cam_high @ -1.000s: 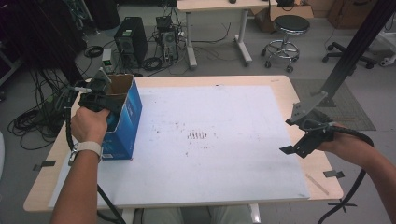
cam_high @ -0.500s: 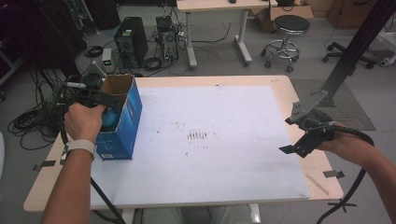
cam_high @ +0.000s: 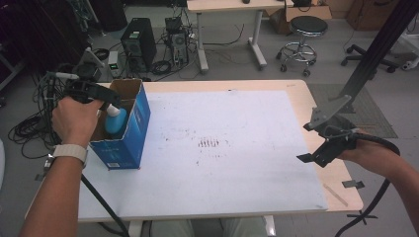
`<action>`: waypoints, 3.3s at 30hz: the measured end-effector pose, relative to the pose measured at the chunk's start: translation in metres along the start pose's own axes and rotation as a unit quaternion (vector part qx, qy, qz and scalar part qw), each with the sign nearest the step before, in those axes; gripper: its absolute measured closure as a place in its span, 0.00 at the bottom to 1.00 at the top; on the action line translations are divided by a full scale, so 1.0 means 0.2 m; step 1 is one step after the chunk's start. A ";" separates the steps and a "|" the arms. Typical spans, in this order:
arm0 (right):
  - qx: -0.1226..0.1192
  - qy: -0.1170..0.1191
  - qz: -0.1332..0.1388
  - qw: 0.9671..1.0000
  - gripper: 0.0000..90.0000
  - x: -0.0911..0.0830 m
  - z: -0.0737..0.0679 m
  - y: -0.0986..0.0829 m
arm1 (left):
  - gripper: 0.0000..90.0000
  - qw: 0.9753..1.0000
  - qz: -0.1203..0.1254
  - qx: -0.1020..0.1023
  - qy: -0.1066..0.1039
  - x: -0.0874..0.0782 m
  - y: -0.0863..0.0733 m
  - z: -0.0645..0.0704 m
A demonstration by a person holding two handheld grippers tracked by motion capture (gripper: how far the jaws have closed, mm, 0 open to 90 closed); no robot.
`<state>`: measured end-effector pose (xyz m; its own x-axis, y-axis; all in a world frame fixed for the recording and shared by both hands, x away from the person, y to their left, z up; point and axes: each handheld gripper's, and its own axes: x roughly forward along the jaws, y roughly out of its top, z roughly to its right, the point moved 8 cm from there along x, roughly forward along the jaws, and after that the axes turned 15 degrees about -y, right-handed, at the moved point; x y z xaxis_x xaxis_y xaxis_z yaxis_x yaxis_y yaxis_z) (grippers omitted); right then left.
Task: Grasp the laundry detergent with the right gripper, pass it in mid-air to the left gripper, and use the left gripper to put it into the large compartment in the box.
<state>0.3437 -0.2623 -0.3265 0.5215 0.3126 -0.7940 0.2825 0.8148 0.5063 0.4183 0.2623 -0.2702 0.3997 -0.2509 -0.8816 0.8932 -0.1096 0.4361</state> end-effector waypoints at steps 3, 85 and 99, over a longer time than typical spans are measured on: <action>0.001 -0.001 0.003 1.000 0.04 -0.01 0.00 0.01 | 0.22 1.000 0.000 0.012 -0.005 -0.04 0.01 0.04; -0.005 0.008 -0.004 1.000 0.03 0.01 -0.02 0.07 | 0.06 0.916 -0.117 0.344 -0.170 0.02 -0.01 1.14; -0.006 0.011 -0.007 1.000 0.04 0.05 -0.03 0.08 | 0.06 0.883 -0.128 0.407 -0.195 0.11 -0.10 1.28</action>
<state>0.3474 -0.2440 -0.3283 0.4989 0.3122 -0.8085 0.2805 0.8245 0.4915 0.3572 0.0136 -0.2513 -0.0376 -0.4128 -0.9100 0.4354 -0.8265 0.3569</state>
